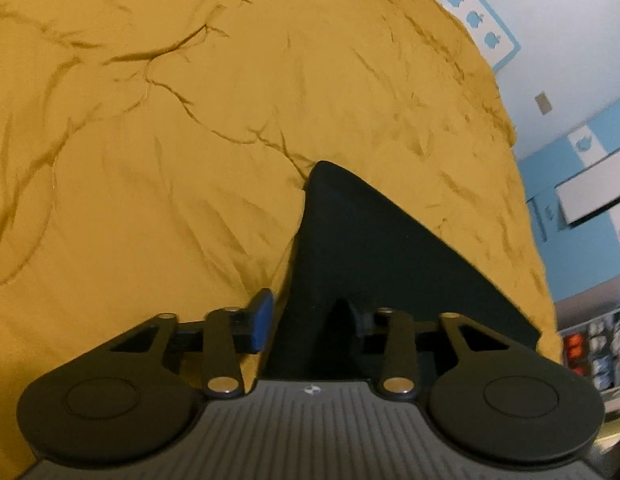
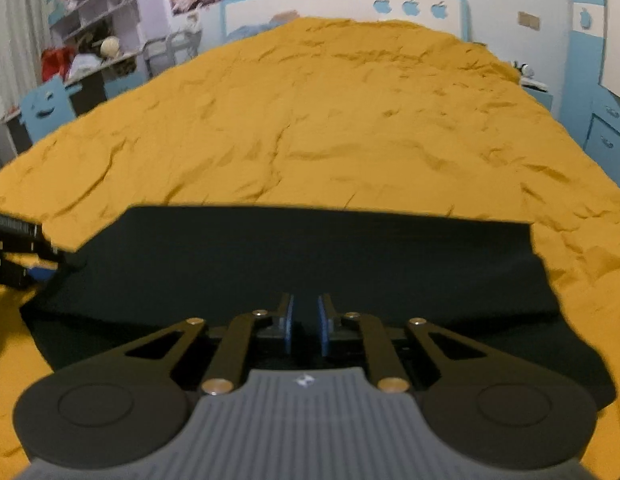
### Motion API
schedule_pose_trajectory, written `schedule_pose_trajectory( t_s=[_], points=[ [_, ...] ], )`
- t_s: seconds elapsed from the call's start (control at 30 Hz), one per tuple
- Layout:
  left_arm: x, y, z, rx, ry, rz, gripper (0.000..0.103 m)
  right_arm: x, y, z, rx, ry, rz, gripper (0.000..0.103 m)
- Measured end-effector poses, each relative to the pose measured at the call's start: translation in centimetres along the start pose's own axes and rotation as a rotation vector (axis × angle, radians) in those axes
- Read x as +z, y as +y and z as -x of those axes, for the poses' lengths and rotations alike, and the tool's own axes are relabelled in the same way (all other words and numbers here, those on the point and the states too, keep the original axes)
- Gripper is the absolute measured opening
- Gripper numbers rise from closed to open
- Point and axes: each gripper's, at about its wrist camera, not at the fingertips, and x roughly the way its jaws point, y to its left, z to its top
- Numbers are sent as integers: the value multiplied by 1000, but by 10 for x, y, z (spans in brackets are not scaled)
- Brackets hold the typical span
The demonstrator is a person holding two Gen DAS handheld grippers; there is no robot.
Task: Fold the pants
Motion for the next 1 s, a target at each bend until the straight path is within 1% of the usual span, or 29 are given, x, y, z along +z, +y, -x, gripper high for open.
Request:
schedule_pose_trajectory(
  t_s=[0.07,0.1,0.13,0.27,0.37,0.47,0.5,0.67,0.73,0.8,0.9,1.0],
  points=[
    [0,5,0,-12,-9,33,24,-6,2,-12,-8,29,12,4],
    [0,6,0,-14,-16,38,17,-10,3,-16,-9,41,15,3],
    [0,6,0,-22,-23,40,15,-13,4,-20,-11,48,23,3],
    [-1,-7,7,-22,-60,14,11,-19,3,-30,-5,87,19,3],
    [0,-27,18,-18,-107,-14,10,-13,-7,-23,34,73,-33,3],
    [3,-58,31,-17,-140,-49,10,-4,-24,-5,69,30,-93,4],
    [3,-75,36,-9,-150,-75,10,-1,-29,2,72,13,-99,4],
    [-8,-155,52,-29,-185,-176,10,8,-62,35,79,-43,-160,5],
    [-15,-187,51,-23,-174,-207,10,10,-79,48,88,-65,-196,5],
    [-23,-215,45,-39,-153,-230,10,8,-92,60,95,-83,-223,6],
    [-39,-251,29,-54,-94,-263,10,-1,-111,75,107,-99,-259,6],
    [-61,-279,3,-62,-19,-299,10,-8,-127,84,101,-114,-291,6]
  ],
)
